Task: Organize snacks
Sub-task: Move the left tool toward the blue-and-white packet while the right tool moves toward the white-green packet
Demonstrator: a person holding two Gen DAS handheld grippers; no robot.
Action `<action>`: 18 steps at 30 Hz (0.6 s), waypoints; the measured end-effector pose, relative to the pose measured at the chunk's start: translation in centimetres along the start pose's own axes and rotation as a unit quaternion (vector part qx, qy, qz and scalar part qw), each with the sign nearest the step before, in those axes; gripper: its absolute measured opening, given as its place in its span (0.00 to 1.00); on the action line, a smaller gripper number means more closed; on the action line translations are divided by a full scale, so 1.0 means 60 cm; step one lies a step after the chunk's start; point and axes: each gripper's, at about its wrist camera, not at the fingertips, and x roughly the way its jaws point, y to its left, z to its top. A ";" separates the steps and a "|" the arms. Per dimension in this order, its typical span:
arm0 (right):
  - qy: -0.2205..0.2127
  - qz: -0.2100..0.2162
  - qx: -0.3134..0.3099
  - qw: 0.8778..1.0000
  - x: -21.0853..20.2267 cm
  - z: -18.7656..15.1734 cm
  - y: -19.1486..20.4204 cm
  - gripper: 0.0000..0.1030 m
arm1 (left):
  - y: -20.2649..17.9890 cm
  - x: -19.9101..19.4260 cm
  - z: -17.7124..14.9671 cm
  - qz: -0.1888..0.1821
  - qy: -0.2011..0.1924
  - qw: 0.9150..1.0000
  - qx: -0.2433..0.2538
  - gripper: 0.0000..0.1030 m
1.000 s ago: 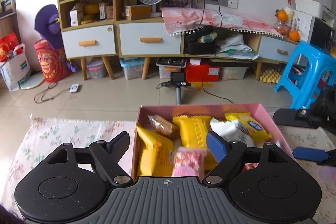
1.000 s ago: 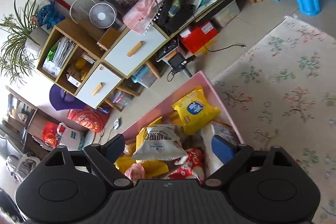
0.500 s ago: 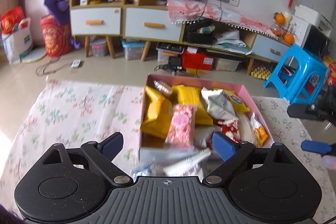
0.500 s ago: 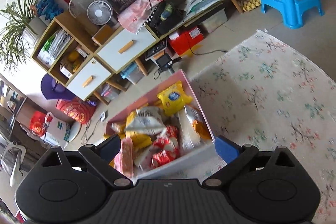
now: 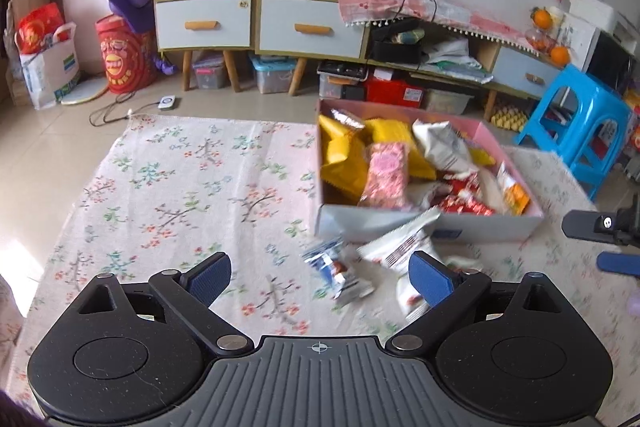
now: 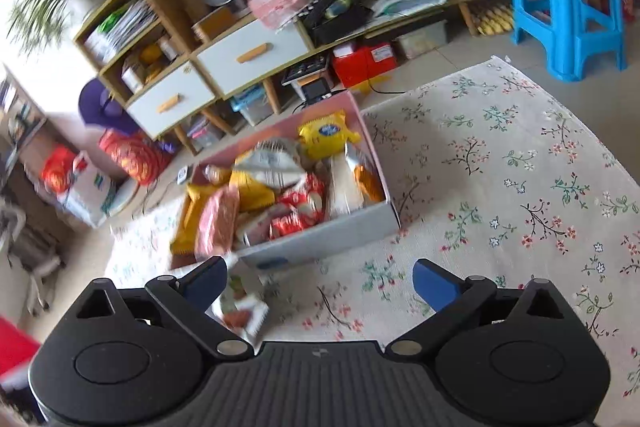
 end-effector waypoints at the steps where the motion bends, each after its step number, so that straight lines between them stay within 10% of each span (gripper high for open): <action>1: 0.001 -0.004 -0.016 1.000 -0.001 -0.006 0.004 0.89 | 0.004 -0.001 -0.004 0.003 0.001 1.000 0.002 0.94; 18: -0.022 -0.018 -0.137 0.990 0.009 -0.073 0.040 0.91 | -0.002 0.026 -0.047 0.025 -0.035 0.997 0.066 0.95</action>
